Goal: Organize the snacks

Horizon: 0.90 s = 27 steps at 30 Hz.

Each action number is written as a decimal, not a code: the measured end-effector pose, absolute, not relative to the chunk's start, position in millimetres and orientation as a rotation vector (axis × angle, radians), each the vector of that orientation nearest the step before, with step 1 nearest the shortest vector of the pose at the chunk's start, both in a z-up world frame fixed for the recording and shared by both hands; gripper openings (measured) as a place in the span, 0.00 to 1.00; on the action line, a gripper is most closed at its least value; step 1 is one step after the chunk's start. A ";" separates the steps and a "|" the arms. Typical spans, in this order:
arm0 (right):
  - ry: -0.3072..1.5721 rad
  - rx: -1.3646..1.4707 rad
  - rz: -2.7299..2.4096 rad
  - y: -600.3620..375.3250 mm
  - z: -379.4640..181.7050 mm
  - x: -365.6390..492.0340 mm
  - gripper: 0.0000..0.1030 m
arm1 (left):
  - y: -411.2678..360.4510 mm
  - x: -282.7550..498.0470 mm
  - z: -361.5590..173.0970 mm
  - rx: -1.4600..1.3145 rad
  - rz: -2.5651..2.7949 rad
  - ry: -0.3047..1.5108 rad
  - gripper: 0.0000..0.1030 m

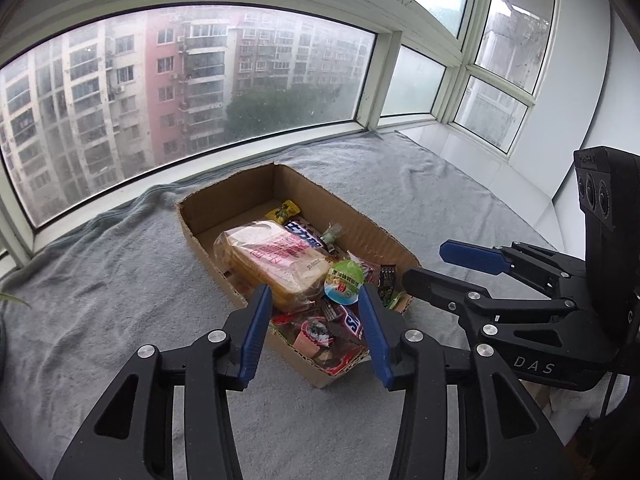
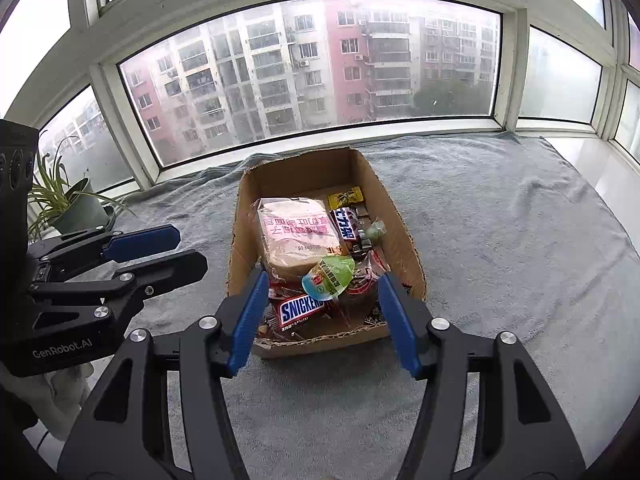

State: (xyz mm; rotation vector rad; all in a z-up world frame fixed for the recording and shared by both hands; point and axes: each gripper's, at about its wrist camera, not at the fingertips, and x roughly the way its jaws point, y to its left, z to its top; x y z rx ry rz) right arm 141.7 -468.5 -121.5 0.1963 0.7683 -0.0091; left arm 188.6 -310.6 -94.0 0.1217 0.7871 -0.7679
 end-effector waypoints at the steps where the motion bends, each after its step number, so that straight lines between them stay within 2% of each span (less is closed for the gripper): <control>1: 0.764 0.194 -0.014 -467.4 -119.6 139.1 0.68 | -309.2 187.4 -92.7 0.120 -0.767 0.785 0.42; 3: 0.754 0.200 -0.015 -466.8 -115.3 133.1 0.69 | -307.1 184.9 -90.9 0.118 -0.769 0.780 0.42; 6: 0.745 0.209 -0.021 -464.3 -109.3 123.4 0.72 | -302.5 180.0 -87.6 0.116 -0.763 0.773 0.48; 9: 0.728 0.205 -0.027 -460.1 -101.9 112.0 0.79 | -296.8 174.1 -83.6 0.117 -0.751 0.764 0.51; 13: 0.704 0.184 -0.034 -451.1 -90.8 97.5 0.84 | -287.1 162.4 -76.8 0.127 -0.730 0.741 0.65; 15: 0.696 0.174 -0.042 -445.7 -86.5 91.0 0.88 | -282.5 157.2 -74.2 0.131 -0.712 0.730 0.67; 21: 0.679 0.165 -0.039 -431.0 -76.2 74.3 0.89 | -265.0 144.3 -68.0 0.112 -0.668 0.726 0.72; 27: 0.671 0.167 -0.033 -419.0 -72.1 61.6 0.92 | -248.7 131.4 -63.6 0.097 -0.631 0.709 0.72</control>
